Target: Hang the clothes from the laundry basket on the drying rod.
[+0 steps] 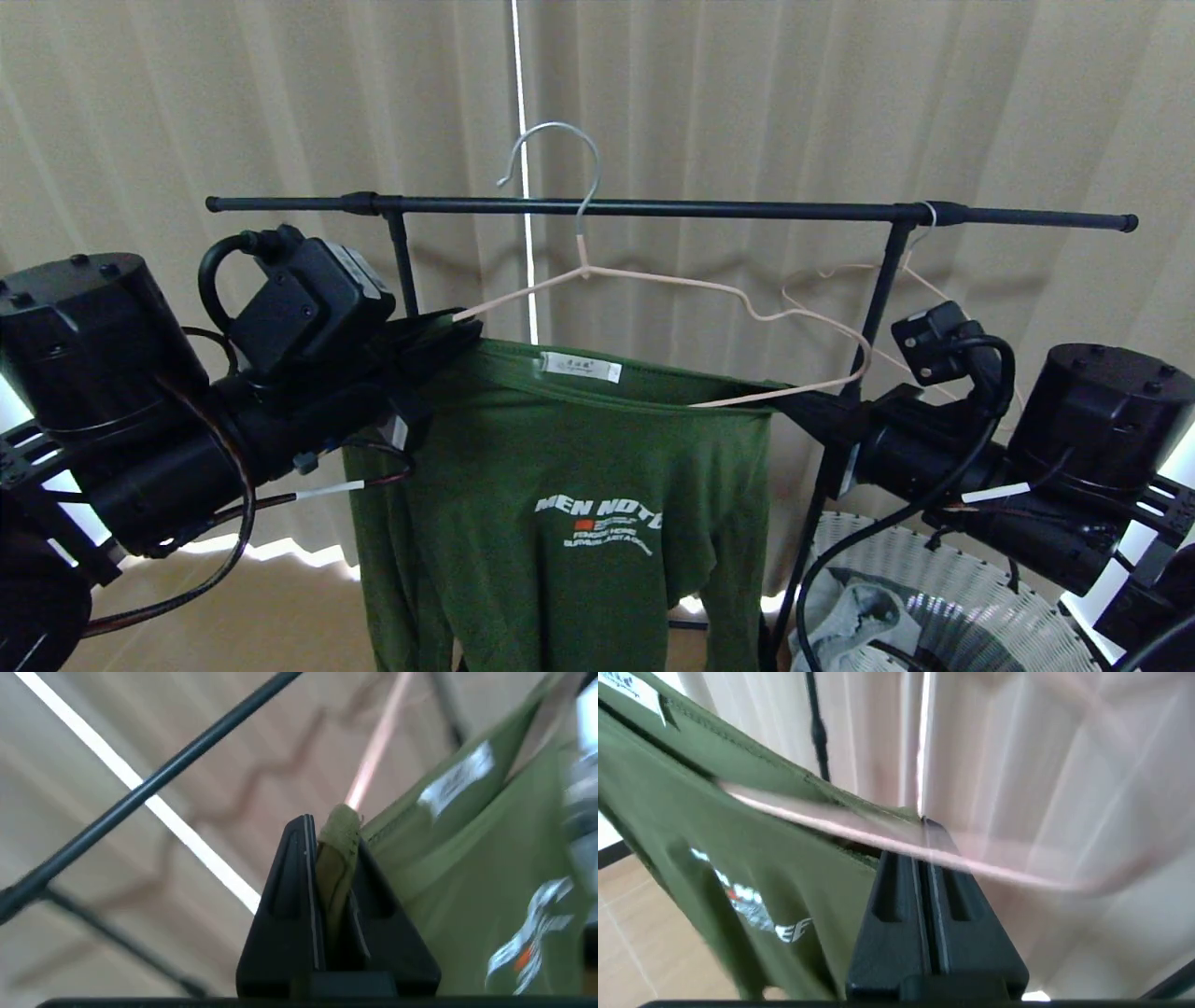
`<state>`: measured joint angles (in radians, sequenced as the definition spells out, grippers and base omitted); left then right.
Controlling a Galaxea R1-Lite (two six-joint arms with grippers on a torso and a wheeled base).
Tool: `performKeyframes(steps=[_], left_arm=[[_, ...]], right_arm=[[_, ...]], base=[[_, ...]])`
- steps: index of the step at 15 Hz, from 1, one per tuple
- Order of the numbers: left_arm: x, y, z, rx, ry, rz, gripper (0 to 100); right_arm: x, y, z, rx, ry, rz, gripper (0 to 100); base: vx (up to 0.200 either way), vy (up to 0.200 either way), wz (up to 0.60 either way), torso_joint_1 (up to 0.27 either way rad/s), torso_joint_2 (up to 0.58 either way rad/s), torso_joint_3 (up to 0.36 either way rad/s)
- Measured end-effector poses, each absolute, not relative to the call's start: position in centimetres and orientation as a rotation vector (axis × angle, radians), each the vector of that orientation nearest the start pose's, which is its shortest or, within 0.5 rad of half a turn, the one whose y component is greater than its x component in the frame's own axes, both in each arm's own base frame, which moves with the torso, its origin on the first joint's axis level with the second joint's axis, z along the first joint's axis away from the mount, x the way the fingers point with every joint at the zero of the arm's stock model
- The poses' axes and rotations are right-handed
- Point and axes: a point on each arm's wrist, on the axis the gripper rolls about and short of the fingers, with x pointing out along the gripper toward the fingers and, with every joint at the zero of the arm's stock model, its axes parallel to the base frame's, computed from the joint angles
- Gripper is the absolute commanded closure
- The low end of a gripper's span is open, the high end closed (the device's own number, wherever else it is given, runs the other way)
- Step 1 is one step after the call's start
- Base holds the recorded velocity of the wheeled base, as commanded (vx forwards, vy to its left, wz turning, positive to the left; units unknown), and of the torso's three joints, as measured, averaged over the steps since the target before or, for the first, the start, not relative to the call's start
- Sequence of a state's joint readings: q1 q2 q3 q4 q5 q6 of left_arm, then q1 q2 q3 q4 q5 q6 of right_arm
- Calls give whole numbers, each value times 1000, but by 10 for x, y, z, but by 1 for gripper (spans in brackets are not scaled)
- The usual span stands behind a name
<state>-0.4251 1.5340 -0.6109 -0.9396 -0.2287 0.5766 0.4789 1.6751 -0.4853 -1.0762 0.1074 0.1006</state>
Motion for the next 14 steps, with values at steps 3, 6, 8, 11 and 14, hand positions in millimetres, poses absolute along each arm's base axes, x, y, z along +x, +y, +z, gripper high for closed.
performKeyframes(steps=[3, 6, 8, 11, 14], left_arm=[[235, -108, 202, 582, -188, -621, 100], [238, -103, 200, 605, -176, -586, 100], [240, -96, 196, 650, -161, -546, 100], [241, -91, 190, 669, -133, -532, 100], [243, -85, 188, 696, -122, -503, 100]], right_arm=[[239, 125, 155, 79, 131, 572, 100], [243, 120, 158, 82, 120, 554, 100], [244, 118, 158, 83, 118, 545, 100], [245, 116, 159, 83, 112, 540, 100], [246, 117, 161, 83, 105, 539, 100]], base=[[0, 0, 0, 0, 0, 0], [0, 0, 0, 0, 0, 0], [0, 0, 0, 0, 0, 0], [0, 0, 0, 0, 0, 0], [0, 0, 0, 0, 0, 0]])
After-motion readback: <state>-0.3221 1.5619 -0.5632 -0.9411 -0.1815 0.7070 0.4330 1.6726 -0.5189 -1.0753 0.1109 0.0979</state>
